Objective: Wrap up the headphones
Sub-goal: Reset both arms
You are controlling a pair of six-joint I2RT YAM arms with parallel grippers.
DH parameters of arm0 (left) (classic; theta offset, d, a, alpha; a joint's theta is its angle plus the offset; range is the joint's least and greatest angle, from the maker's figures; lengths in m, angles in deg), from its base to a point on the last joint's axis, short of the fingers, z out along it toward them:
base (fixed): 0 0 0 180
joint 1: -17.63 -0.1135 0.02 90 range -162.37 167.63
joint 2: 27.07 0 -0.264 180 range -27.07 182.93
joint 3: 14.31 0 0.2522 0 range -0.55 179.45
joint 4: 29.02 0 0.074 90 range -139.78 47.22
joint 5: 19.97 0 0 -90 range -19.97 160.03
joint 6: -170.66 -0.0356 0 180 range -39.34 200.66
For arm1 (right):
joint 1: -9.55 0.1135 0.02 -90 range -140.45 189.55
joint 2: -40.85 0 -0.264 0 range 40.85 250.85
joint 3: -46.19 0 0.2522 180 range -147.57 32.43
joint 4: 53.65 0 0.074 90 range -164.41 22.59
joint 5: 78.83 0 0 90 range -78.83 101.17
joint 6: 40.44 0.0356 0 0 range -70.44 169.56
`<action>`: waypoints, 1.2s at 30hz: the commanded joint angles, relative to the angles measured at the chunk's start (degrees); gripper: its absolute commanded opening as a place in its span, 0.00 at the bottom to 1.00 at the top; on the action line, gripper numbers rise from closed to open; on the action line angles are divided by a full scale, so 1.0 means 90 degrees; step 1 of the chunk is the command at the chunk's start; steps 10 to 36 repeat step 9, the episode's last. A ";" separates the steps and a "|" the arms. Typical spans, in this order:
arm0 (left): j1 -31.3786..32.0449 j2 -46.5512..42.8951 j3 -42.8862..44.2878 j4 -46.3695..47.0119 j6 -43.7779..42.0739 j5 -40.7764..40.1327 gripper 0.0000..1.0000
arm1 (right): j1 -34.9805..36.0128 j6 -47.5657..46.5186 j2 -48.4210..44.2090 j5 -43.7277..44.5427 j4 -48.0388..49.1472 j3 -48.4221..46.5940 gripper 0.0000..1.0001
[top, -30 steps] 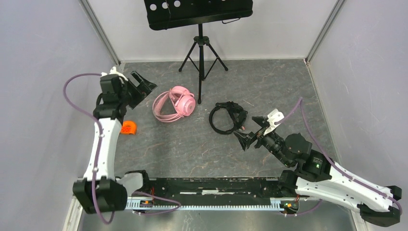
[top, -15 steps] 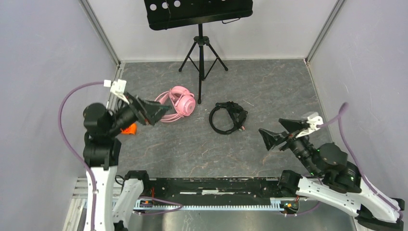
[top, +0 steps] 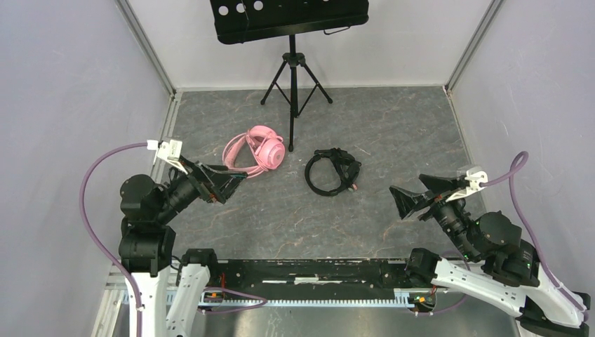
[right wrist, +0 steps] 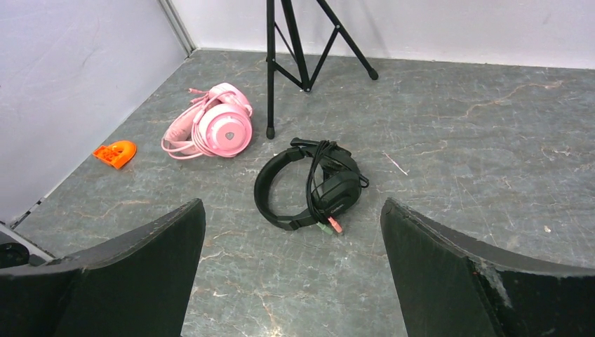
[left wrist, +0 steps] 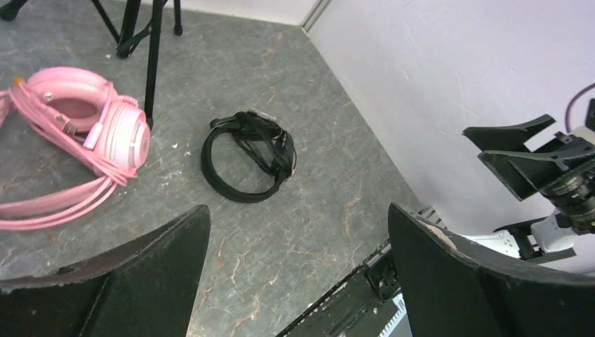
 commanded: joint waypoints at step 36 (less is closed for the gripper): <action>0.0001 -0.0054 -0.0078 -0.0337 -0.0444 -0.0299 1.00 | -0.0003 0.0084 -0.0228 -0.0028 0.0010 -0.0057 0.98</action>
